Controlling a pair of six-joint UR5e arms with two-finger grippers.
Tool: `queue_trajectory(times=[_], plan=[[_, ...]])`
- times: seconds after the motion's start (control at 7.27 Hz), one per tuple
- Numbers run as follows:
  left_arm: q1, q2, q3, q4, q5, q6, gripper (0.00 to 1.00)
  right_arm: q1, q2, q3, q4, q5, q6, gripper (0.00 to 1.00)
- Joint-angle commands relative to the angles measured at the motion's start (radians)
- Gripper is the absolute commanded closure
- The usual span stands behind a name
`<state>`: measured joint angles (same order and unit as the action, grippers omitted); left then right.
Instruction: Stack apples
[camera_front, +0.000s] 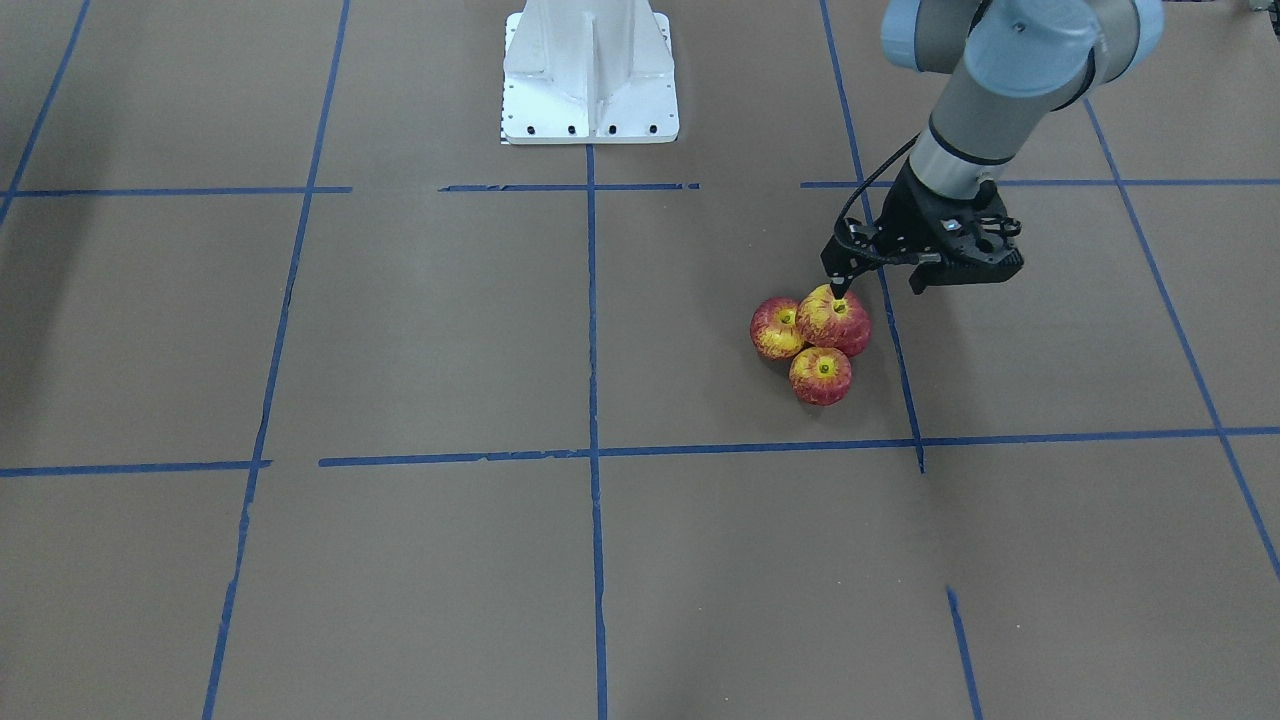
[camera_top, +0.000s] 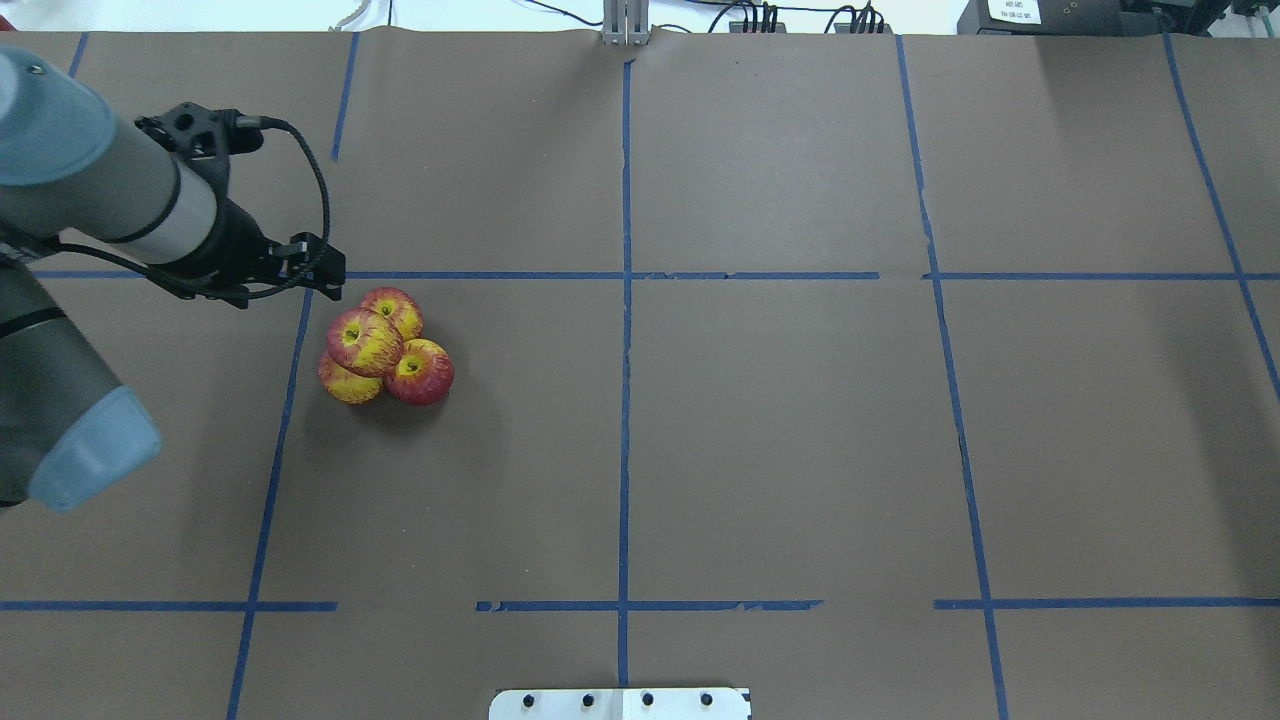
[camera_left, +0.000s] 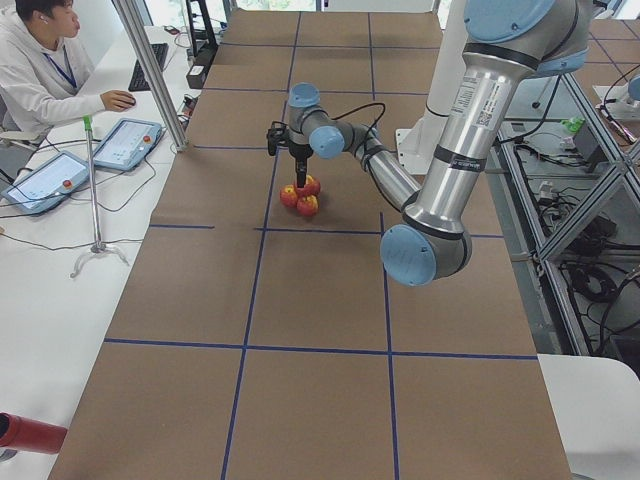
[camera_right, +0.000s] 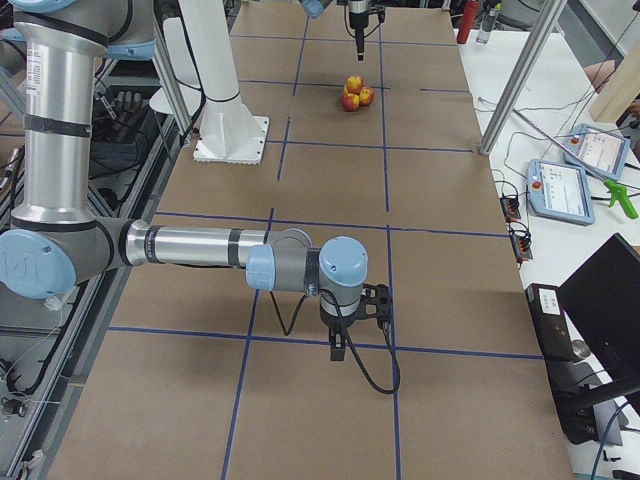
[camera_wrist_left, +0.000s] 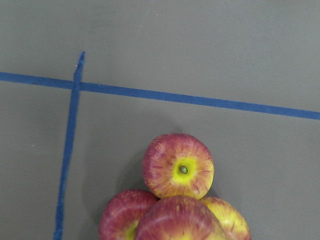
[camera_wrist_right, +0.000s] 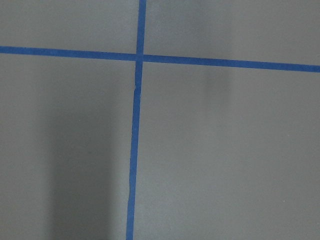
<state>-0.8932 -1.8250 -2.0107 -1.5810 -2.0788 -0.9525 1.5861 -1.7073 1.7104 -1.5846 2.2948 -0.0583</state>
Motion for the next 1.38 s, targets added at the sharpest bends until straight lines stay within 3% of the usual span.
queue_trajectory(times=[0.0,0.14,0.41,0.69,1.24], plan=[[-0.175,0.178,-0.028,-0.007,-0.106,0.325,0.0,0.0,0.0,0.0,0.0,0.0,0.0,0.0],[-0.249,0.256,-0.026,-0.007,-0.156,0.489,0.0,0.0,0.0,0.0,0.0,0.0,0.0,0.0],[-0.433,0.364,0.007,-0.005,-0.161,0.804,0.0,0.0,0.0,0.0,0.0,0.002,0.0,0.0],[-0.577,0.401,0.12,-0.005,-0.211,1.06,0.0,0.0,0.0,0.0,0.0,0.0,0.0,0.0],[-0.686,0.489,0.15,-0.004,-0.338,1.118,0.0,0.0,0.0,0.0,0.0,0.0,0.0,0.0]])
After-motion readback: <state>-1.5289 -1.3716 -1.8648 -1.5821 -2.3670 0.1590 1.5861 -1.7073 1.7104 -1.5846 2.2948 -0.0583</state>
